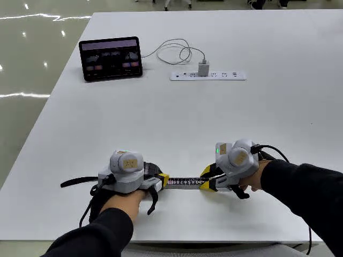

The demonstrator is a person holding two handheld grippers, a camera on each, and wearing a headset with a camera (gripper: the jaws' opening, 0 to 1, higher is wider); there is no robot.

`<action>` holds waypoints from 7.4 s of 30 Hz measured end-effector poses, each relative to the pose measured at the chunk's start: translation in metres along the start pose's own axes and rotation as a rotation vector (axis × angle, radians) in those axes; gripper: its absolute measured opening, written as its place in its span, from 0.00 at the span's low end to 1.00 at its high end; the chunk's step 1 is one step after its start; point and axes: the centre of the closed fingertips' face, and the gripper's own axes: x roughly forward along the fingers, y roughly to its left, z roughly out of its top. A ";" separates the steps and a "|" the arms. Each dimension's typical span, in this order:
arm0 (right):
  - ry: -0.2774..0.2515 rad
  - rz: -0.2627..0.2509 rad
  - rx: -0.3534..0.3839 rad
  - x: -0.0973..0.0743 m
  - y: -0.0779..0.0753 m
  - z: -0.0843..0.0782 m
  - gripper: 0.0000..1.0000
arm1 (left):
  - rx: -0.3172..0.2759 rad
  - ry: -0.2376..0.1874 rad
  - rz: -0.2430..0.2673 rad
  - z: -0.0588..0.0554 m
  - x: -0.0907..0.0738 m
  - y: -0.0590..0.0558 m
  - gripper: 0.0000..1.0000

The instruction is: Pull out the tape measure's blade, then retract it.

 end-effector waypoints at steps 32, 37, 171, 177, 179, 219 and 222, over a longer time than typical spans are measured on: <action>-0.031 0.011 0.009 0.008 0.001 0.010 0.12 | -0.007 -0.001 -0.005 0.000 0.000 0.000 0.63; -0.035 0.012 0.016 0.009 0.001 0.012 0.12 | -0.010 -0.001 -0.006 0.000 0.000 0.000 0.63; -0.090 0.022 -0.014 0.044 0.009 0.055 0.11 | -0.055 -0.005 -0.041 0.000 -0.001 0.002 0.62; -0.096 0.020 -0.011 0.047 0.009 0.058 0.11 | -0.056 -0.005 -0.041 0.000 -0.001 0.002 0.62; -0.097 0.021 -0.012 0.047 0.010 0.059 0.11 | -0.056 -0.005 -0.041 0.000 -0.002 0.002 0.62; -0.109 0.026 -0.013 0.059 0.012 0.070 0.11 | -0.061 -0.006 -0.043 0.001 -0.002 0.002 0.62; -0.107 0.026 -0.017 0.060 0.012 0.072 0.11 | -0.061 -0.006 -0.043 0.000 -0.002 0.002 0.62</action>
